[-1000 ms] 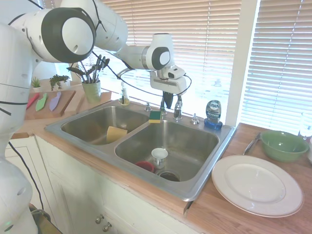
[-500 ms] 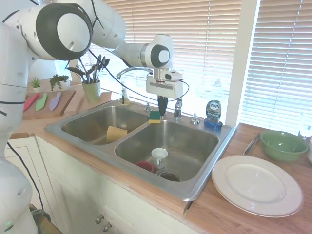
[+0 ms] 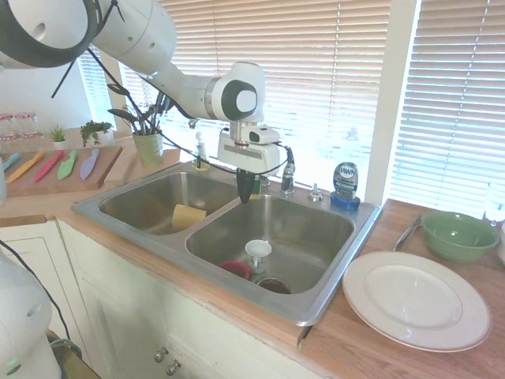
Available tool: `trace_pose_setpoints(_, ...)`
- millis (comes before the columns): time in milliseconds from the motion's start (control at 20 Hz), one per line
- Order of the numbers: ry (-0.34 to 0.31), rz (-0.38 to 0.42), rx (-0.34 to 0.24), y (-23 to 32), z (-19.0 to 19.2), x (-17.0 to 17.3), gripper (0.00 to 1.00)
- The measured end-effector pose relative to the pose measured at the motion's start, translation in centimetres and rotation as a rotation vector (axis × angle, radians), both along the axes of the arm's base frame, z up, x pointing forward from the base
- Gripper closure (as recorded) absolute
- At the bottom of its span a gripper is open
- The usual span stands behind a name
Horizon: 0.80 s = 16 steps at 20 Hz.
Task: Turn on the faucet
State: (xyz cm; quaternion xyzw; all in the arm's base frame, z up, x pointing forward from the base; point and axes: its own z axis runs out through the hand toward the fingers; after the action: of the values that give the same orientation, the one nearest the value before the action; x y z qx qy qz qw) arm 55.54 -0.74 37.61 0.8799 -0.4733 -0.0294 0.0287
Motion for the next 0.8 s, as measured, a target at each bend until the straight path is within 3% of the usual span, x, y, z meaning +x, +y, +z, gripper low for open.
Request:
trace_pose_setpoints(300,-0.009,0.013,0.009,0.7,-0.6,-7.9,1.00)
trace_pose_setpoints(350,-0.012,0.013,0.010,0.8,-0.5,-8.9,0.00)
trace_pose_setpoints(800,-0.038,0.011,0.013,1.3,0.1,-13.2,0.00)
